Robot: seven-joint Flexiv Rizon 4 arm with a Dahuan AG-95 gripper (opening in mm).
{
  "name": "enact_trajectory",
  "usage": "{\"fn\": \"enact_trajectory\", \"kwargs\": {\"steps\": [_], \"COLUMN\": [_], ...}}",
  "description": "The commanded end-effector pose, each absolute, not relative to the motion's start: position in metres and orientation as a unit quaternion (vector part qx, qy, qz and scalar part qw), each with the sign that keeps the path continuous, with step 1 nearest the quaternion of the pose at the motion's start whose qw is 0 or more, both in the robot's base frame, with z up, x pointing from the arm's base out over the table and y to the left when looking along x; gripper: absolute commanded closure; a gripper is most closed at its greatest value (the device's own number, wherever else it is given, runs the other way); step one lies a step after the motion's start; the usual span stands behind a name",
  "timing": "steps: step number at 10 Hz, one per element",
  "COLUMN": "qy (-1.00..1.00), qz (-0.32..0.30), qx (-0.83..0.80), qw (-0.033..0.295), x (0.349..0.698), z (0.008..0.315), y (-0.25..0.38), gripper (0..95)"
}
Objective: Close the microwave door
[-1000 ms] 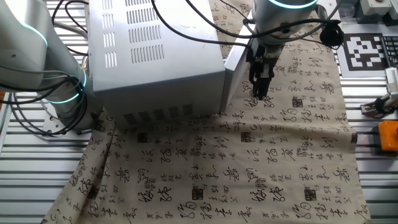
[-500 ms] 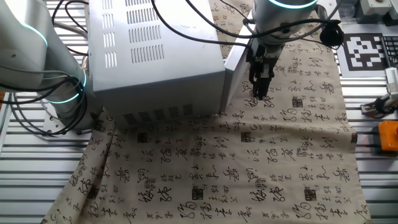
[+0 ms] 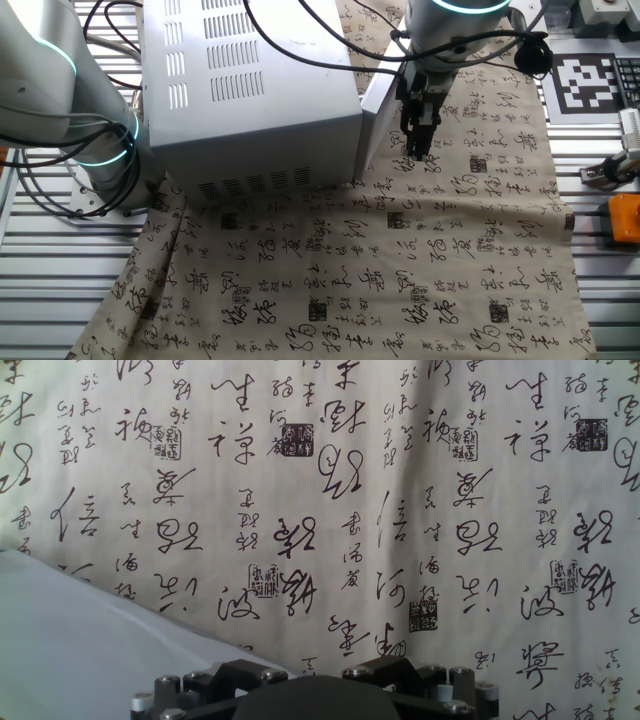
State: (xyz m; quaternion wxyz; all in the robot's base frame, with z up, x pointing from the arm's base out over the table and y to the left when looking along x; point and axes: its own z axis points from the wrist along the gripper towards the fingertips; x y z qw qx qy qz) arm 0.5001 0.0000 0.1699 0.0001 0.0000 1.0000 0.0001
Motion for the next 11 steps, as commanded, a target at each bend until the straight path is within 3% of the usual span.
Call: {"fn": "enact_trajectory", "kwargs": {"steps": [1, 11], "qy": [0.995, 0.996], "qz": [0.035, 0.034], "qx": [-0.086, -0.084], "qw": [0.024, 0.018], "x": [0.5000, 0.4990], "z": [0.1703, 0.1788], "y": [0.0001, 0.0020], "gripper": [95.0, 95.0]}}
